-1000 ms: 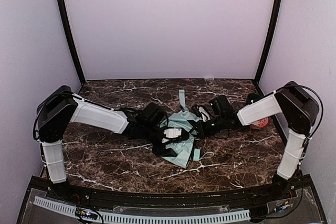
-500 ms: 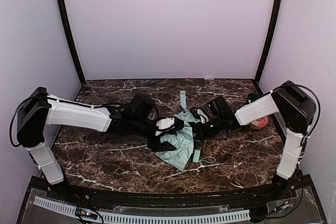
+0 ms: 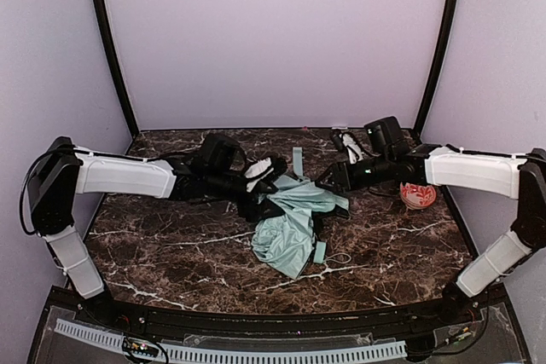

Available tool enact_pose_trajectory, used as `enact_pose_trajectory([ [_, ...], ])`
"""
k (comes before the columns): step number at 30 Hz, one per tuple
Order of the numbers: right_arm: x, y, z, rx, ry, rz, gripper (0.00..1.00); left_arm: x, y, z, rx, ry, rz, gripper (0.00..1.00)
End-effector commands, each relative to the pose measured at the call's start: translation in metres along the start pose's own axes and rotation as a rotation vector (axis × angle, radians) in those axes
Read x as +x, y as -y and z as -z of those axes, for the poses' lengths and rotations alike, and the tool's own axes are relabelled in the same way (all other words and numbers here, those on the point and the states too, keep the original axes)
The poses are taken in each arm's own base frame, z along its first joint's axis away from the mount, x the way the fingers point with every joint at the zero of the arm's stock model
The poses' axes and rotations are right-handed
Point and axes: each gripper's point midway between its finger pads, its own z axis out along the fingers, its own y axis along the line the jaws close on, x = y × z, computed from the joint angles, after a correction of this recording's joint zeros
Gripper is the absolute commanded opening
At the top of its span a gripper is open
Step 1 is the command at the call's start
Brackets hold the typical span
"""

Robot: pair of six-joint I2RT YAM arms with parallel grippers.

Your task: Put away the umbrella

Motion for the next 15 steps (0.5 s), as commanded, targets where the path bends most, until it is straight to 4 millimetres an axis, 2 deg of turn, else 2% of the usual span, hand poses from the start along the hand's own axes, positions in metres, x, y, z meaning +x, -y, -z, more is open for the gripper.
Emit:
enact_pose_trajectory([
  [1,0.028,0.061,0.016,0.266,-0.043,-0.11,0.59,-0.028,-0.029,0.022,-0.024,0.113,0.115,0.72],
  [4,0.04,0.079,0.016,0.308,-0.048,-0.14,0.63,-0.008,-0.069,0.009,-0.122,0.03,0.212,0.72],
  [7,0.05,0.086,0.004,0.294,-0.073,-0.143,0.65,0.011,-0.085,-0.01,-0.13,-0.024,0.24,0.73],
  [12,0.076,0.103,-0.024,0.286,-0.16,-0.159,0.64,0.017,-0.081,-0.038,-0.024,-0.028,0.249,0.73],
  [15,0.088,0.106,-0.041,0.241,-0.194,-0.159,0.55,0.012,-0.069,-0.045,0.053,0.011,0.238,0.73],
])
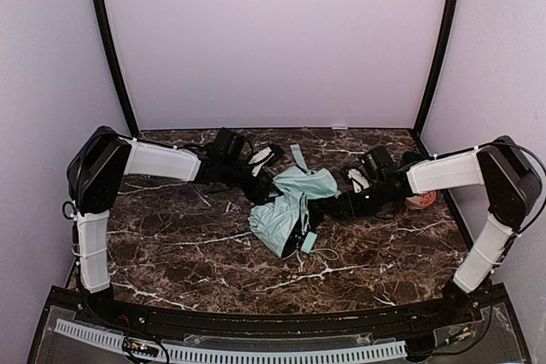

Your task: Put away the umbrella

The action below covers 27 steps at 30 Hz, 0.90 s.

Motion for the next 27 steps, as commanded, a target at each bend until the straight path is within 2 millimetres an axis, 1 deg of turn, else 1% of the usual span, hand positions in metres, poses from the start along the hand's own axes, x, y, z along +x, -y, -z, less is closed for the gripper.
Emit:
enact_pose_trajectory([
  [1,0.001,-0.001,-0.021,-0.046,-0.008,0.027,0.47,-0.014,0.03,-0.002,0.144,0.048,-0.022,0.73],
  [2,-0.001,-0.002,-0.024,-0.05,-0.009,0.033,0.37,-0.015,0.037,-0.002,0.164,0.051,-0.042,0.72],
  [4,-0.011,-0.006,-0.025,-0.068,0.009,0.049,0.19,-0.014,0.053,-0.003,0.196,0.043,-0.09,0.69],
  [7,-0.033,-0.023,-0.022,-0.129,0.054,0.071,0.03,-0.006,0.075,-0.005,0.218,0.028,-0.154,0.63],
  [8,-0.04,-0.029,-0.021,-0.15,0.07,0.081,0.0,-0.001,0.079,-0.007,0.214,0.021,-0.168,0.62],
  [12,-0.064,-0.064,-0.017,-0.241,0.123,0.154,0.0,0.009,0.101,-0.007,0.242,0.006,-0.199,0.61],
  [14,-0.073,-0.081,-0.015,-0.281,0.131,0.192,0.0,0.011,0.11,-0.005,0.238,-0.001,-0.222,0.61],
  [15,-0.075,-0.086,-0.015,-0.291,0.127,0.204,0.0,0.011,0.112,-0.004,0.228,-0.006,-0.231,0.61],
  [17,-0.072,-0.086,-0.017,-0.286,0.115,0.206,0.0,0.011,0.113,0.003,0.203,-0.01,-0.242,0.61],
  [20,-0.062,-0.083,-0.016,-0.285,0.104,0.215,0.01,0.007,0.114,0.024,0.154,0.011,-0.247,0.63],
  [22,-0.05,-0.082,-0.019,-0.313,0.069,0.238,0.03,0.003,0.117,0.039,0.132,0.036,-0.247,0.67],
  [25,-0.034,-0.082,-0.03,-0.342,-0.002,0.294,0.03,-0.003,0.121,0.053,0.104,0.047,-0.236,0.7],
  [27,-0.03,-0.08,-0.037,-0.34,-0.036,0.325,0.03,-0.004,0.123,0.057,0.073,0.035,-0.222,0.71],
])
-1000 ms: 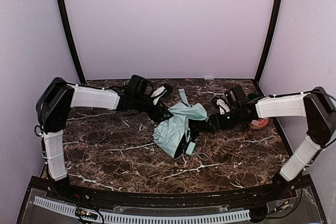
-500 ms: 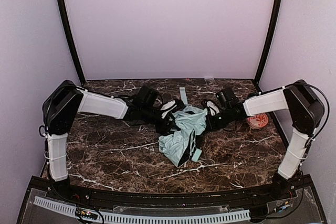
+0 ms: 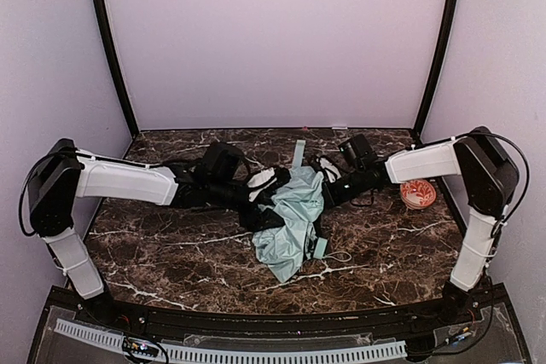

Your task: Put away the umbrella

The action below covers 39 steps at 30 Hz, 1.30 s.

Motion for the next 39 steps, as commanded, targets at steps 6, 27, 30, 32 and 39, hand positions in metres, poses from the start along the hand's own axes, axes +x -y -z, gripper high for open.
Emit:
enact_pose_trajectory([
  [6,-0.009,0.012,-0.021,-0.003,-0.101,0.159,0.04,-0.019,0.003,0.044,-0.148,-0.004,0.033,0.81],
  [27,-0.075,0.042,0.125,0.54,0.063,0.083,0.47,-0.065,-0.021,0.118,-0.425,0.095,0.029,0.83],
  [30,-0.089,-0.009,0.126,0.508,0.12,0.198,0.48,-0.059,-0.029,0.124,-0.483,0.076,0.1,0.85],
  [32,-0.086,-0.042,0.115,0.481,0.113,0.272,0.49,-0.047,-0.037,0.125,-0.522,0.03,0.162,0.86],
  [39,-0.042,-0.111,0.072,0.373,0.02,0.403,0.57,-0.023,-0.066,0.152,-0.565,-0.024,0.369,0.87],
])
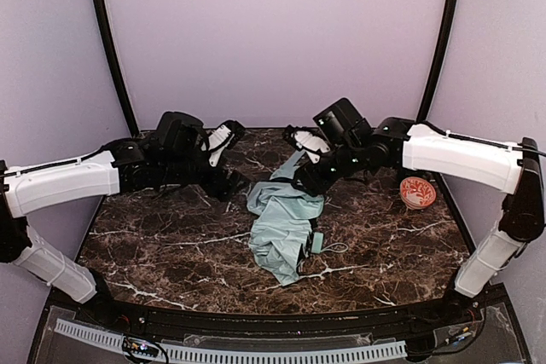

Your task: Put away the umbrella

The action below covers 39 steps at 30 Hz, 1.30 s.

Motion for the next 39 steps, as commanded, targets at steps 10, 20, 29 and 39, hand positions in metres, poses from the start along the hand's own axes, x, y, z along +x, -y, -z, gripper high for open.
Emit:
enact_pose_trajectory([
  [10,0.078,-0.079,-0.045,-0.033,-0.282,0.17,0.99,0.01,-0.069,-0.005,-0.131,-0.01,0.185,0.88],
  [20,0.133,-0.066,-0.11,0.067,-0.422,0.272,1.0,0.008,-0.064,0.005,-0.102,0.028,0.154,0.88],
  [29,0.146,-0.055,-0.127,0.026,-0.451,0.225,0.8,0.008,-0.06,0.005,-0.08,0.029,0.143,0.87],
  [39,0.095,-0.064,-0.098,-0.09,-0.288,0.151,0.33,0.002,-0.04,0.007,0.037,0.067,0.102,0.84],
])
